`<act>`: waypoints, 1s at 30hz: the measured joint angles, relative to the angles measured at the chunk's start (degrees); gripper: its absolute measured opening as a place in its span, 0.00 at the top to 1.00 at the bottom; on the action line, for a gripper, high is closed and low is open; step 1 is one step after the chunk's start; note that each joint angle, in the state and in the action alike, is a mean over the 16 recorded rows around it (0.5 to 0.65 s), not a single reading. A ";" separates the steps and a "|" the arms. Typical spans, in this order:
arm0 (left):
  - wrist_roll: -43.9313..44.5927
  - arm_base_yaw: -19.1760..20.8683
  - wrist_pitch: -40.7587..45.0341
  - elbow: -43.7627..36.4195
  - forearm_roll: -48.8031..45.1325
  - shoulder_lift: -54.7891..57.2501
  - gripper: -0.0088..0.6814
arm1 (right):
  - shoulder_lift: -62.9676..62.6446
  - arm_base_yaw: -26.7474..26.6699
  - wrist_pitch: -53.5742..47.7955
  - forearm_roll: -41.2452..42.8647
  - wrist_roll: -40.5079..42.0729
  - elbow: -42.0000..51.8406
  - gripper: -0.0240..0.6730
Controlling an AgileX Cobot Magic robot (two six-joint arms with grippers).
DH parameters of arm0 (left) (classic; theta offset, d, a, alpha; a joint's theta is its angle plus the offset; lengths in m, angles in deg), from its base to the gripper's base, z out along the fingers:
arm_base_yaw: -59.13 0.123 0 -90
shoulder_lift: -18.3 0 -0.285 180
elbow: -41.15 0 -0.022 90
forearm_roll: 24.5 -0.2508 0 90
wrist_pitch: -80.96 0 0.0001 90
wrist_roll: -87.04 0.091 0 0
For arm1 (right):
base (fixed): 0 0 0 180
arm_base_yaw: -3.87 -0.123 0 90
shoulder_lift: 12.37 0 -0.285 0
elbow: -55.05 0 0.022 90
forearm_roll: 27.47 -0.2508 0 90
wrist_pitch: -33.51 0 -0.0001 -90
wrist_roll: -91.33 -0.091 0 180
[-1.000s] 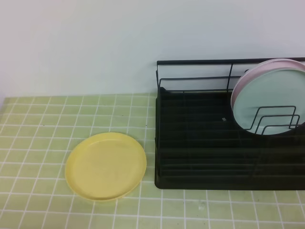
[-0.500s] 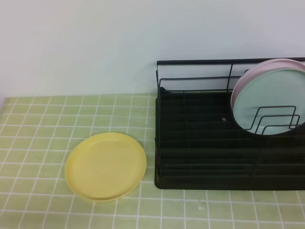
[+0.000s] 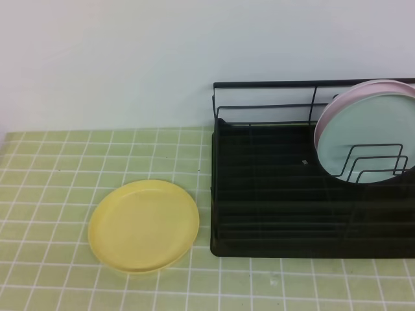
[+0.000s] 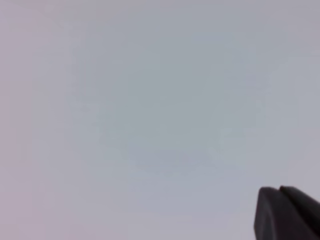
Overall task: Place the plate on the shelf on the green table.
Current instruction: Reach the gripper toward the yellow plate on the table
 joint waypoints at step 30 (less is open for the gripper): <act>-2.62 0.00 38.06 16.19 -2.62 0.07 0.99 | 0.08 0.00 -22.99 7.44 2.72 -8.32 0.97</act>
